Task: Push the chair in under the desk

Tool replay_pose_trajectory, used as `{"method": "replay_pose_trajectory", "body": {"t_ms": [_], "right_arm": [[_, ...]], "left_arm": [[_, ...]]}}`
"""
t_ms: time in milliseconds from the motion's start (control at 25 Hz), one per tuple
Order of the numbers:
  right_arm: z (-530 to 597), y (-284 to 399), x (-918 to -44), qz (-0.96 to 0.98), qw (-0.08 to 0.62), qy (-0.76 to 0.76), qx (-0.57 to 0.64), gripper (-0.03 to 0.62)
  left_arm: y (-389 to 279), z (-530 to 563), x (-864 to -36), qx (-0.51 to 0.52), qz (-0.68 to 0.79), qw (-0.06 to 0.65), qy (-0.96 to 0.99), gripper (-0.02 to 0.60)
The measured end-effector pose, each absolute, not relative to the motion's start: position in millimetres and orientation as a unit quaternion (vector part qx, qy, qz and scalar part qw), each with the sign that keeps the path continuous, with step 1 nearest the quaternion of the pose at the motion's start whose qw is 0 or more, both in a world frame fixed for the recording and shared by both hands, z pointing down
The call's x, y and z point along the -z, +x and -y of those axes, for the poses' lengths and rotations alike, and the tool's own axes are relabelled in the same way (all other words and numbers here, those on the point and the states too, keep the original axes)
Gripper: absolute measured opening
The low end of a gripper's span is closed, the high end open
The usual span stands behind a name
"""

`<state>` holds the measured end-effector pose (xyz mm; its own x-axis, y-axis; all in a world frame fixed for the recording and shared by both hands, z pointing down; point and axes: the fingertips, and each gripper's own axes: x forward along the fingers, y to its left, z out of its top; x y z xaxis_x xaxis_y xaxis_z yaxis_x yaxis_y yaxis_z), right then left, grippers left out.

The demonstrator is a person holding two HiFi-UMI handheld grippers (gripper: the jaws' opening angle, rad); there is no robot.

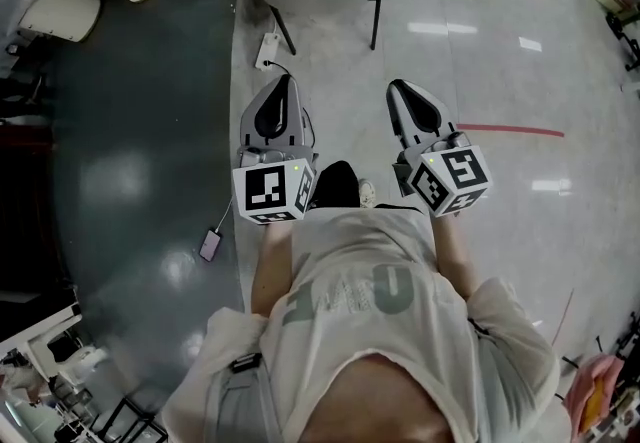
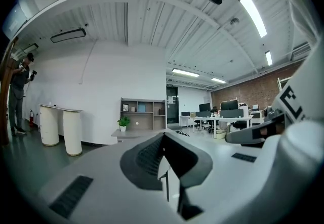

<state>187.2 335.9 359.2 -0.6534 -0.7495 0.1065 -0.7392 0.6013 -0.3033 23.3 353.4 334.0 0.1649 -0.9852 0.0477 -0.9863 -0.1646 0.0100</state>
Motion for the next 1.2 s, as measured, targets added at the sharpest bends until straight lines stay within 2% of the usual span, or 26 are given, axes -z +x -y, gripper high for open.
{"method": "replay_pose_trajectory", "body": {"t_ms": [120, 320, 480, 1000, 1200], "right_arm": [[-327.7, 184.1, -365.8, -0.901, 0.006, -0.405, 0.156, 0.017], [-290.1, 158.7, -387.3, -0.91, 0.02, -0.346, 0.226, 0.017], [-218.5, 137.0, -393.2, -0.908, -0.026, -0.379, 0.178, 0.016], [-17.6, 51.1, -368.1, -0.886, -0.026, -0.434, 0.159, 0.017], [20.3, 45.4, -387.0, -0.873, -0.071, -0.461, 0.141, 0.015]], "left_arm": [[20.9, -339.1, -342.1, -0.014, 0.647, 0.028, 0.762, 0.012], [10.8, -283.5, -363.2, -0.007, 0.635, 0.028, 0.772, 0.012], [-17.1, -207.3, -372.0, -0.003, 0.626, 0.033, 0.779, 0.012], [-117.5, -14.0, -363.7, -0.035, 0.606, 0.043, 0.793, 0.012], [-129.7, 26.7, -381.8, -0.039, 0.599, 0.069, 0.797, 0.012]]}}
